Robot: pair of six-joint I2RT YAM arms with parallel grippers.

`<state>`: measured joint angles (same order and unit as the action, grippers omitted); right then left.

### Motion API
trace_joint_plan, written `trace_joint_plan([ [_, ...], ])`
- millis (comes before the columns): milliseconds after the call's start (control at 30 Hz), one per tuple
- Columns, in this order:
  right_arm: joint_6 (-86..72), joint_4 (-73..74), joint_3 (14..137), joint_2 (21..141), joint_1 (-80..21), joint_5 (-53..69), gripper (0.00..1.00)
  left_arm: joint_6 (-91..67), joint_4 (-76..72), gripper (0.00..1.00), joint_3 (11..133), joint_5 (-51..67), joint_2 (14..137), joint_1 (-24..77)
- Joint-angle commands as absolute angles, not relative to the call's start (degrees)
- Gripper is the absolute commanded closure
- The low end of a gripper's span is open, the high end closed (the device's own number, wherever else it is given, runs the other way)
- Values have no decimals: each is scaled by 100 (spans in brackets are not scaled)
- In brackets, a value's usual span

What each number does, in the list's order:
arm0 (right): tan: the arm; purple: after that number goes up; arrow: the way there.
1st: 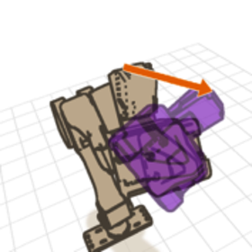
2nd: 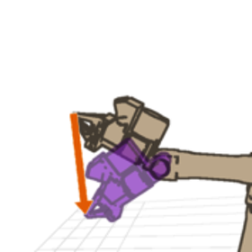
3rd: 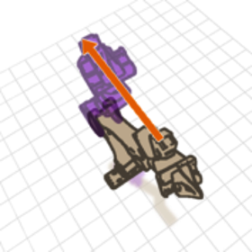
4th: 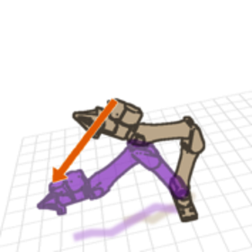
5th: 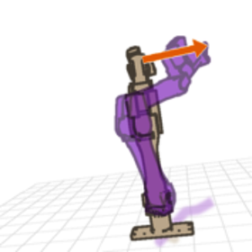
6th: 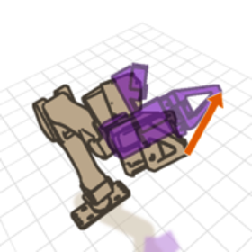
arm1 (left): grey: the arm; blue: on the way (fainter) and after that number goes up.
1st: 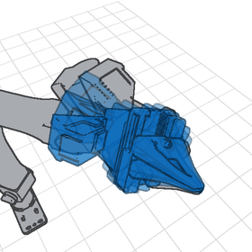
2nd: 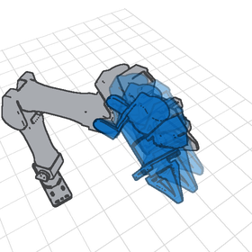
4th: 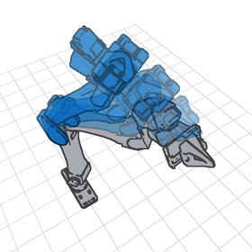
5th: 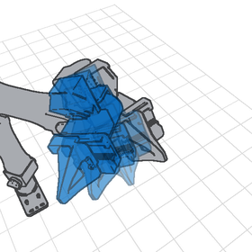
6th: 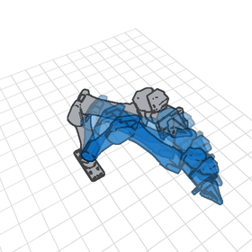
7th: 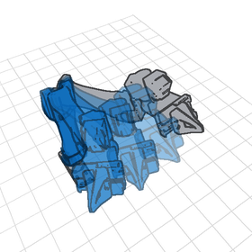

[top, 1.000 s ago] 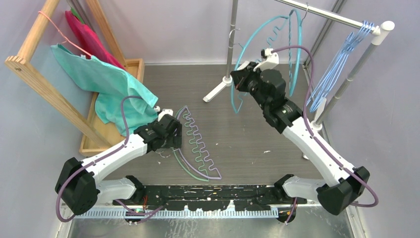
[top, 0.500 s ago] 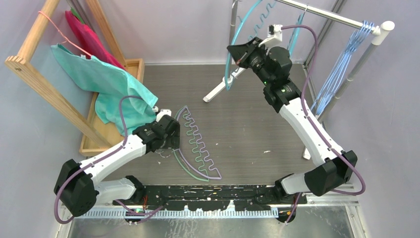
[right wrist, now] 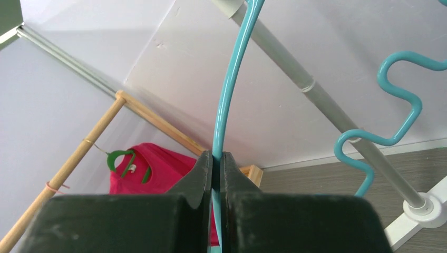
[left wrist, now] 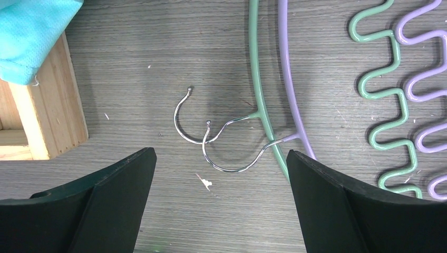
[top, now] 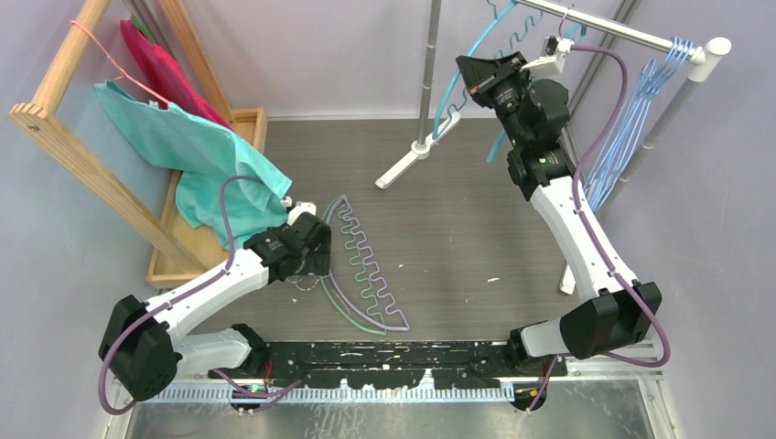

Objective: Organize the hangers

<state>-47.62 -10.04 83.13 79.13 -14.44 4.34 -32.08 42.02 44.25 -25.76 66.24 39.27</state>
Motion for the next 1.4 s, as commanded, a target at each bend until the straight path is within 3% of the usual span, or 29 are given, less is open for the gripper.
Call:
trace_joint_plan([
  [0, -4942, -1699, 8294, 7624, -1333, 29, 99, -3182, 4199, 2, 4514, -2743, 6435, 3940],
  [367, -4868, -1259, 8047, 7345, -1122, -261, 97, -3210, 4160, 2, 4410, -2689, 6350, 3944],
  [533, -4853, -1038, 8075, 7348, -1108, -259, 88, -3221, 4174, 2, 4395, -2689, 6324, 3939],
  [633, -4884, -907, 8036, 7321, -1114, -290, 76, -3243, 4189, 2, 4390, -2693, 6298, 3938],
  [800, -4893, -906, 7854, 7149, -1114, -466, 70, -3260, 4226, 2, 4362, -2688, 6222, 3946],
  [900, -4810, -899, 7838, 7060, -1109, -431, 55, -3272, 4231, 2, 4343, -2685, 6161, 3945],
  [1167, -4397, -591, 7813, 6619, -1125, -413, 33, -3281, 4227, 2, 4350, -2664, 6133, 3940],
  [1367, -3562, 100, 7833, 6105, -1241, -1045, 29, -3294, 4202, 2, 4355, -2608, 6204, 3941],
])
